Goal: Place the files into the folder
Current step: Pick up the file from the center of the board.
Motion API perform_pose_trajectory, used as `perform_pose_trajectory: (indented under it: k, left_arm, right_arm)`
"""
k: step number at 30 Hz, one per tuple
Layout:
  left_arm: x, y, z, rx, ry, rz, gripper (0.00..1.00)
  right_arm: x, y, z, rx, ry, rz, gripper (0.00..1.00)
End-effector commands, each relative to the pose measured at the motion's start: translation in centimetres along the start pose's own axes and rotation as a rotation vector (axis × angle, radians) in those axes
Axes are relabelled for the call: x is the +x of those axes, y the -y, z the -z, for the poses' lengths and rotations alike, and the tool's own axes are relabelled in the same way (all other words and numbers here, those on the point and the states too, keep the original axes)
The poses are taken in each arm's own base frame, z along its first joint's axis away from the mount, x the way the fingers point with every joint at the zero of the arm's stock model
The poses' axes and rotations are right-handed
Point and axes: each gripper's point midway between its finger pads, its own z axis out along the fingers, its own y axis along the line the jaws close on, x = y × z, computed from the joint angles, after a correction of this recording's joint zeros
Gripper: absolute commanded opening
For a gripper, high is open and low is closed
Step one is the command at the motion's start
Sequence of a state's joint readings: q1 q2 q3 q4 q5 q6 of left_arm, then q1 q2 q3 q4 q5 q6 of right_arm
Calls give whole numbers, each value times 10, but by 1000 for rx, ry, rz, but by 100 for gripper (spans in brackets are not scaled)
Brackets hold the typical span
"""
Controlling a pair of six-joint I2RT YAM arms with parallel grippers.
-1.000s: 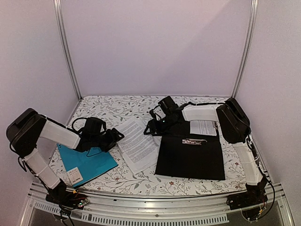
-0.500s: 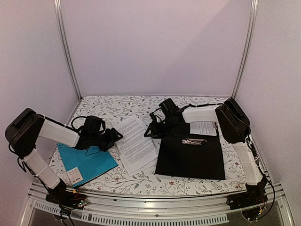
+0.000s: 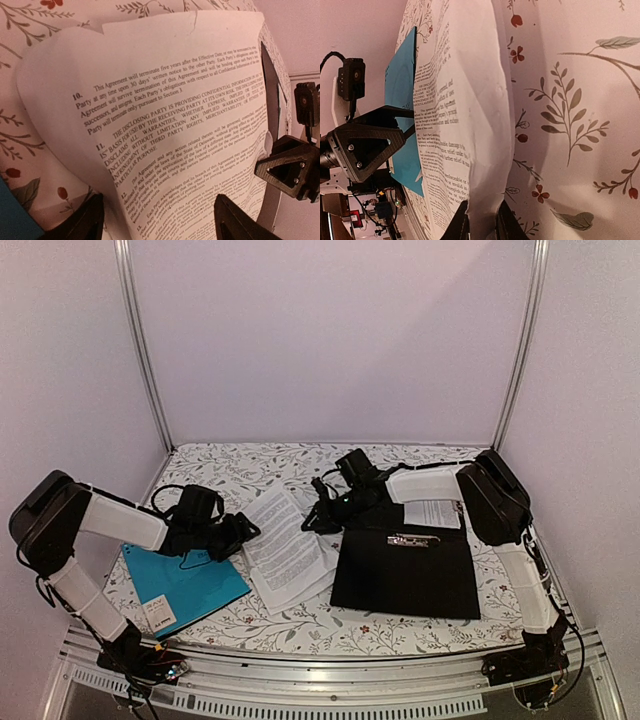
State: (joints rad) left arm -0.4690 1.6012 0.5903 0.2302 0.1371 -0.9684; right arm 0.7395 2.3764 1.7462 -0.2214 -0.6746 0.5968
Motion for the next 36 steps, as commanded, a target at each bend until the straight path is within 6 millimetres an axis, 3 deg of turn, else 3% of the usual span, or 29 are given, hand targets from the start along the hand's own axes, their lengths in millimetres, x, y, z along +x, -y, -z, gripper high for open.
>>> perform_pose_trajectory:
  k: [1, 7, 18, 27, 36]
  left_arm:
    - [10, -25, 1, -94, -40, 2, 76]
    - [6, -25, 8, -109, -23, -16, 76]
    - [5, -28, 20, -137, -18, -39, 77]
    - [12, -32, 14, -135, -42, -10, 77]
    - [33, -40, -5, -93, -87, 86, 76]
  right_arm:
    - [4, -6, -5, -29, -8, 8, 16]
    - [6, 6, -3, 39, -2, 9, 12]
    - [-5, 14, 25, 228, 47, 137, 44]
    - [12, 38, 20, 285, -8, 112, 54]
    - [34, 29, 4, 200, -70, 45, 54]
